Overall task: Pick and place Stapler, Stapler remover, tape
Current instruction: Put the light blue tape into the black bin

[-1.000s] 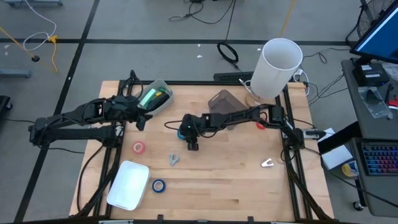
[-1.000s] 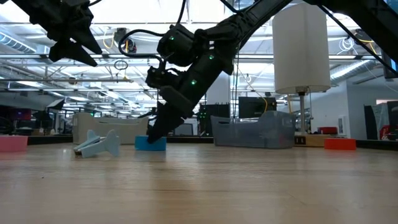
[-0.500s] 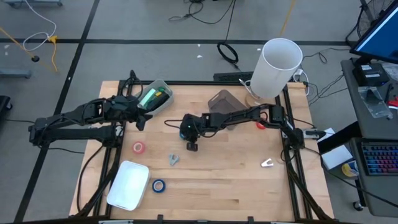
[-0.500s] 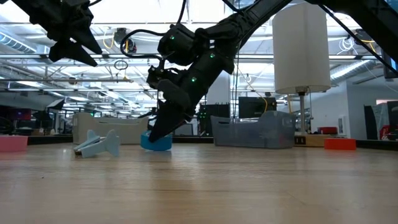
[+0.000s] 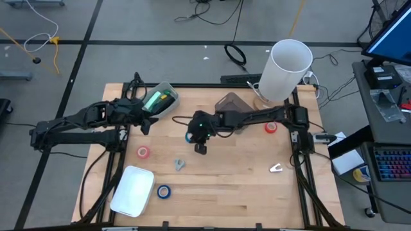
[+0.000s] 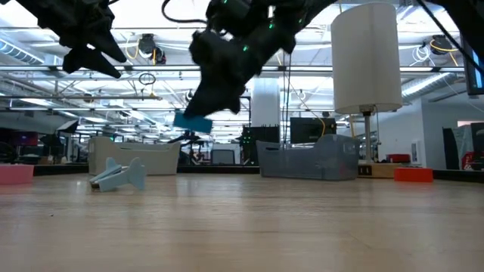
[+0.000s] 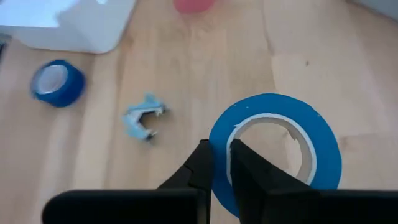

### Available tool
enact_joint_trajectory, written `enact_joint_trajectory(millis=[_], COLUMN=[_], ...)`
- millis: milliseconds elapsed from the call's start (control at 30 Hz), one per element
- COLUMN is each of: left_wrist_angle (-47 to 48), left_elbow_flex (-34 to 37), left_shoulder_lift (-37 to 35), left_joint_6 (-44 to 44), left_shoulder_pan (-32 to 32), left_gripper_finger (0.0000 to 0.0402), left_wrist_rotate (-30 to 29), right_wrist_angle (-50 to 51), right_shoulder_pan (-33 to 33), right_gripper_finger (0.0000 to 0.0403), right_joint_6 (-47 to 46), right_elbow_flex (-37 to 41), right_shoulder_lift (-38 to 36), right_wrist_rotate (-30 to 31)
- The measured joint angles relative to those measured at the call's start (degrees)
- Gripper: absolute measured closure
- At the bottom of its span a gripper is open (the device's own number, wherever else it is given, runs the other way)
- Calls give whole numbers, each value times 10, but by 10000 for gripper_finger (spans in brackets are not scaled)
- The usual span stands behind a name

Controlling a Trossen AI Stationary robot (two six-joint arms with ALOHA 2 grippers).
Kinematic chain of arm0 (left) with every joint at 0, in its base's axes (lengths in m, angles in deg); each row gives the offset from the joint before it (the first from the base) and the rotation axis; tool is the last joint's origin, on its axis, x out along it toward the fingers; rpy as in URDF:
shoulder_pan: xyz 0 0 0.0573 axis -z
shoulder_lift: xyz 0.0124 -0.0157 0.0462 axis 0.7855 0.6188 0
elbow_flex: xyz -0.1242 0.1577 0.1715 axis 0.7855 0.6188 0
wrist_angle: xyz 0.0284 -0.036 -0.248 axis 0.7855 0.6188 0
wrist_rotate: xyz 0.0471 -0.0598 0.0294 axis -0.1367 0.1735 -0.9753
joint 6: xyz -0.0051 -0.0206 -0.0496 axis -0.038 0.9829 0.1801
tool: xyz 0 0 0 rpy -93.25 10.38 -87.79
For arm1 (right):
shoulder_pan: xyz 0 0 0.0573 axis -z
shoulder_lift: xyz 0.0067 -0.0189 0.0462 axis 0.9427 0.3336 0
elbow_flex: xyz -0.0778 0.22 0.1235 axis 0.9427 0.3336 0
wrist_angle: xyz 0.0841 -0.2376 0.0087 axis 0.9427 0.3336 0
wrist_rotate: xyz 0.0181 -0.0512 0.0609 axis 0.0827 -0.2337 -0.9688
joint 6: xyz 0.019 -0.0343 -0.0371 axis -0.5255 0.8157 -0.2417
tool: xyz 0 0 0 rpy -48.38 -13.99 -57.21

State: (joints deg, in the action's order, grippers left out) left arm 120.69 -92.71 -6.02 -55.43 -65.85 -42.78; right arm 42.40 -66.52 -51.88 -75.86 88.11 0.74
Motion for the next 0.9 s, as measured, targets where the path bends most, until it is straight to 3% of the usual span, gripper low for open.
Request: enact_joint_trajectory(millis=[167, 400, 533, 767, 900], left_wrist_angle=[-9, -9, -9, -9, -9], left_elbow_flex=[0, 0, 0, 0, 0], left_shoulder_lift=[0, 0, 0, 0, 0], left_joint_6=[-2, -2, 2, 9, 13], left_shoulder_pan=[4, 17, 23, 34, 41], left_gripper_finger=[195, 195, 195, 195, 195], left_wrist_rotate=[1, 1, -1, -2, -1], right_wrist_angle=[36, 202, 323, 357, 300], right_shoulder_pan=[-1, 9, 31, 81, 102], right_gripper_finger=[377, 377, 377, 377, 377], right_joint_6=[-30, -55, -103, -133, -142], right_elbow_flex=[1, 0, 3, 86, 147], right_shoulder_lift=[-56, -135, -158, -163, -163], right_wrist_rotate=[20, 230, 294, 281, 241])
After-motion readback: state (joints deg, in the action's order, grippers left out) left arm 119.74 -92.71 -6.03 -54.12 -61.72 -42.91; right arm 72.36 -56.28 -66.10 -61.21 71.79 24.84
